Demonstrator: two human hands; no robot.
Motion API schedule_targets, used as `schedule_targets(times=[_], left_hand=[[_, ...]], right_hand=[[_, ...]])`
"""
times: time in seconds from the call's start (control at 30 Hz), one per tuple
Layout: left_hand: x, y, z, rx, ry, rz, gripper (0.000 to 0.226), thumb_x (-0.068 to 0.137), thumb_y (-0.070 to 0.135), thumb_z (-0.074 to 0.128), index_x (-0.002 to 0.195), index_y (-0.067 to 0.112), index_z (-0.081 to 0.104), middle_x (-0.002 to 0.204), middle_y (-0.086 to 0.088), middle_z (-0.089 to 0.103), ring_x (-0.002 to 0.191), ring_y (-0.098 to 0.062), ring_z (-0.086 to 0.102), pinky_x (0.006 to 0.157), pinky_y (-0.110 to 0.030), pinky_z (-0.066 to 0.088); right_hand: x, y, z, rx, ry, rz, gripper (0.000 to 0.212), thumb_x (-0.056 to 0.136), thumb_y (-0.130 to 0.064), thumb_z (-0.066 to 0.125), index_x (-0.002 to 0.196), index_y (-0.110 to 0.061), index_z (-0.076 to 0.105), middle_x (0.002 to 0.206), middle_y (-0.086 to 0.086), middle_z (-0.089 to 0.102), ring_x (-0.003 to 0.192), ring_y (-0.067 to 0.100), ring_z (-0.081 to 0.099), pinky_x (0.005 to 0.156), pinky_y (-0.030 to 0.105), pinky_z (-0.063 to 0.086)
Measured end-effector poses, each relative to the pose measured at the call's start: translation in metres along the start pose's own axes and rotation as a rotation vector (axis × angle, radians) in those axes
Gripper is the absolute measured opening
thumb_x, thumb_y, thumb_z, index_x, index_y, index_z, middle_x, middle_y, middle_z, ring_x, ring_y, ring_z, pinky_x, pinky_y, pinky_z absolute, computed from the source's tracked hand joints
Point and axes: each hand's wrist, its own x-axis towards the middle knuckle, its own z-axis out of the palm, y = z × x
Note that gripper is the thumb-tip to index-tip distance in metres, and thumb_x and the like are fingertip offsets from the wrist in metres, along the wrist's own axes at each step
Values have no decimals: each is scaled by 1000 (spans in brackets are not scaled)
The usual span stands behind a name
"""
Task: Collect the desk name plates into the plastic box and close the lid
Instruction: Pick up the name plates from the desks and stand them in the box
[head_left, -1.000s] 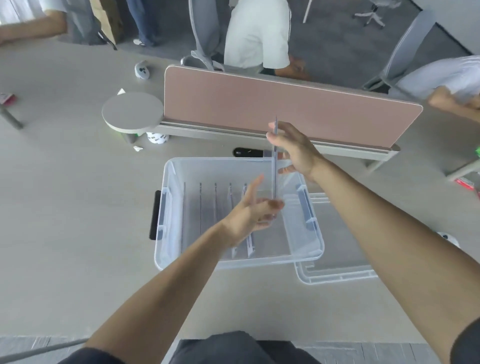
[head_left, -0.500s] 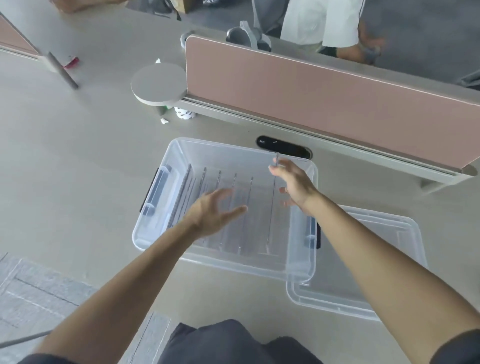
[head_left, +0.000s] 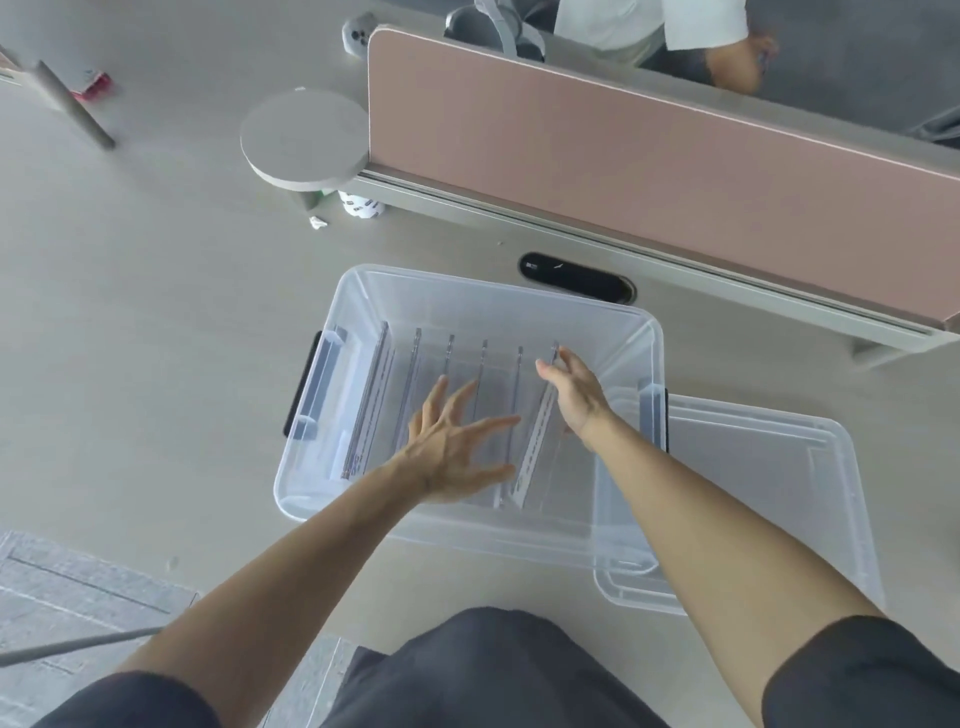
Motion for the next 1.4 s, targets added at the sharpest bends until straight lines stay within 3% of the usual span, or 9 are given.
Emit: schedule_targets(times=[0.27,0.4,0.5,0.67,0.87,1.0,1.1,1.23,1.4], left_hand=[[5,13,7,107,2,-82,92,68,85,48,143,58,3,160,-7,-17,135,-38,-39,111,-61,-6],[8,13,10,164,9,-97,98,64,88,47,143,58,-2,160,-11,-16,136,-40,-36,112,-62,-7],[9,15,11,198,10,-108,102,62,89,49,144,56,-2,159,-13,-18,136,-42,-35,110,-61,-13],[8,26,10,265,52,-48,105,61,86,54,145,52,2,157,-13,-20,138,-45,-31,109,-62,-13],[7,41,8,387,64,240,83,68,78,56,142,54,25,156,-7,-2,142,-39,-8,114,-60,8],[13,46,15,313,44,142,83,66,80,56,140,56,27,155,-6,4,142,-38,-2,114,-59,12],[16,48,20,277,65,98,82,64,80,59,137,57,28,153,-7,7,141,-37,0,113,-57,11],[17,50,20,245,79,75,80,62,80,61,133,56,32,152,-5,5,141,-37,-2,113,-56,10],[11,44,21,255,81,69,78,62,80,61,131,57,34,155,-6,-1,142,-39,-9,114,-58,3]], right_hand=[[11,7,7,-8,-129,4,64,100,-27,51,157,-20,21,164,0,20,151,20,17,119,40,13],[14,2,1,42,-37,62,56,104,-23,44,156,-17,25,162,0,24,150,21,22,118,36,18],[16,-5,1,56,7,174,52,104,-29,39,155,-26,29,161,-1,30,144,27,34,115,52,31],[15,-18,-8,-283,-36,139,56,99,-19,37,154,-23,24,154,2,34,127,29,45,100,49,48],[29,-26,-36,-660,-158,-13,55,100,-23,46,153,-23,31,146,7,49,123,28,53,97,32,41],[30,-20,-41,-609,-189,-8,58,95,-27,59,148,-27,38,116,3,57,93,23,56,80,32,45],[30,-18,-43,-580,-188,-26,54,94,-26,62,145,-26,42,113,3,59,93,25,59,84,36,50],[29,-15,-42,-509,-181,14,50,94,-23,61,141,-30,44,101,11,62,76,22,57,68,39,54],[22,-12,-39,-452,-184,69,45,95,-25,61,136,-35,45,107,9,65,93,25,66,73,40,60]])
